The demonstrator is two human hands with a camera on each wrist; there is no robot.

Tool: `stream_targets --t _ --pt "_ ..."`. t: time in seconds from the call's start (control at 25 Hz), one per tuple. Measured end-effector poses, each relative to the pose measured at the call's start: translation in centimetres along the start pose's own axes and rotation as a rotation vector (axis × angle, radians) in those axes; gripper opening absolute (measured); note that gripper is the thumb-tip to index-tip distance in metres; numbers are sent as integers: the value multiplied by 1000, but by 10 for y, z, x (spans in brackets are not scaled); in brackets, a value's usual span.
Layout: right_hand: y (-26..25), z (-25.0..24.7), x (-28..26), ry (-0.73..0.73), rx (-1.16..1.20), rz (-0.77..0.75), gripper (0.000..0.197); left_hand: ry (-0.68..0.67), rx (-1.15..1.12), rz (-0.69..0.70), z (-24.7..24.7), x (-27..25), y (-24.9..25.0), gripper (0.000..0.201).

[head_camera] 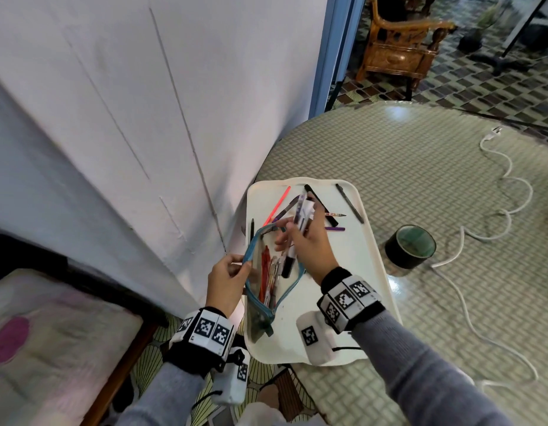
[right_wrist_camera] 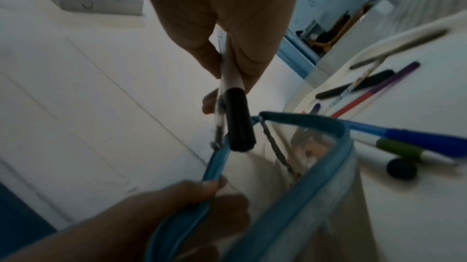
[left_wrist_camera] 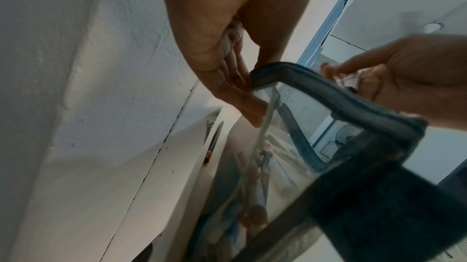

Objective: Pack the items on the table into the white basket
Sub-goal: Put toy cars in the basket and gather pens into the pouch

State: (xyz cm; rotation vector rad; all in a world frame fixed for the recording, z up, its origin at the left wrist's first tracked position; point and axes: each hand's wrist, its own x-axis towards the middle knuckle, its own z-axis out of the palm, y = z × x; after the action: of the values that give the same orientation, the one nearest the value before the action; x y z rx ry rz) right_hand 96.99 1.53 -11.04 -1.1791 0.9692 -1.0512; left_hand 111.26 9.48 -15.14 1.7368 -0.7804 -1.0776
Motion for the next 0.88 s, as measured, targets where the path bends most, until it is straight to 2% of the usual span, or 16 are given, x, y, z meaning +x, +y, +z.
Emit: stream_targets --t 0.08,0.12,0.28,0.36,0.4,0.44,0.52,0.56,0.64,0.76,0.88 --pt "11 12 -5 -57 13 49 73 5 9 9 -1 0 -1 9" --pt "17 15 -9 -63 -55 64 75 7 18 14 -1 -1 -1 9" --pt "45 18 -18 -84 -494 113 38 12 24 24 -3 -2 0 10" --pt "50 16 -19 -154 -674 92 37 8 38 21 -4 -2 -2 9" --pt "48 13 -17 -142 -695 59 36 12 41 20 -4 -2 -3 9" --pt "44 10 -14 -78 -676 7 30 17 38 18 -5 -1 -4 8" --pt "38 -3 -3 140 -616 -110 17 24 24 14 -5 -2 -4 5" --pt "40 -13 5 240 -601 -130 17 29 16 14 -5 -2 -4 5" --pt "51 -35 21 295 -659 -32 20 46 -9 10 -6 -2 -5 5" --pt "75 -58 36 170 -853 232 20 66 -35 -11 -7 -3 -6 6" --pt "86 -59 40 115 -879 307 29 76 -69 -30 -8 -5 -4 9"
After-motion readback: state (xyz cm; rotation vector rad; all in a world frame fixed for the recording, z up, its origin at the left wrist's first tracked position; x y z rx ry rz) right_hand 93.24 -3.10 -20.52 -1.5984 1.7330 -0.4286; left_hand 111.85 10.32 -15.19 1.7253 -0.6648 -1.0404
